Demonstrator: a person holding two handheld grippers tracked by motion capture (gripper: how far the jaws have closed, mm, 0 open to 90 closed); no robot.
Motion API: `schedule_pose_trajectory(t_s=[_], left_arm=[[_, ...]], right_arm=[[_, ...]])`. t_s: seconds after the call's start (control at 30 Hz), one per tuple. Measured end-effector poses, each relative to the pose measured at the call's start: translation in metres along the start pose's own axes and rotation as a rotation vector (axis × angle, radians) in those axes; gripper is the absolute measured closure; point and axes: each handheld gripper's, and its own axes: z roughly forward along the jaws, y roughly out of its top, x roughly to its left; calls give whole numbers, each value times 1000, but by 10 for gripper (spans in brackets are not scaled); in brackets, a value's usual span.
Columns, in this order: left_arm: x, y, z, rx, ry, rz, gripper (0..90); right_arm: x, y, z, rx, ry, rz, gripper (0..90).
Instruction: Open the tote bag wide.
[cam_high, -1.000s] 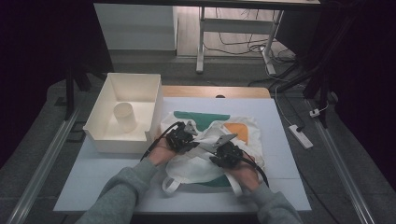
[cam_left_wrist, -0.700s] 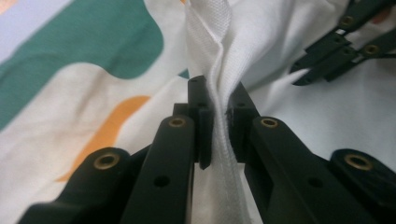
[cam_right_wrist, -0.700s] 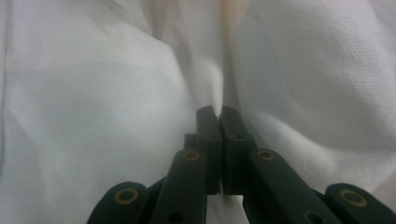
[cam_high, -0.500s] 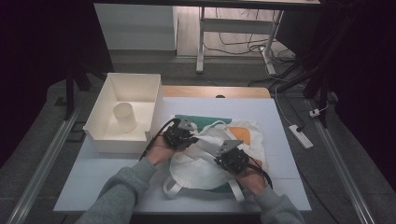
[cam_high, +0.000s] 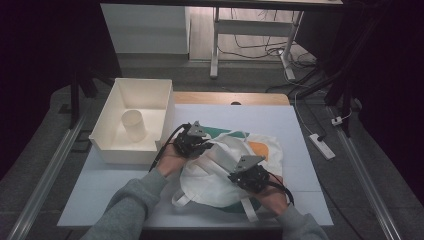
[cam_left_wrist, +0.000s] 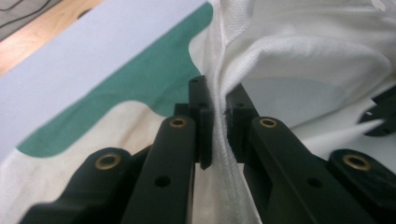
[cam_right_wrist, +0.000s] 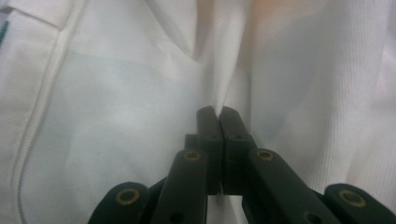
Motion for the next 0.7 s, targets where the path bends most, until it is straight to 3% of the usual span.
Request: schedule_pose_trajectory(t_s=[0.27,0.5,0.7], left_arm=[[7,4,-5,-22,13,-24,843],[13,5,-6,-41,26,-51,843],[16,5,-2,-33,29,-59,844]], right_arm=[[9,-4,-15,-23,44,-25,886],[12,-11,-33,-39,48,-31,886],[26,-10,-31,8,46,-74,886]])
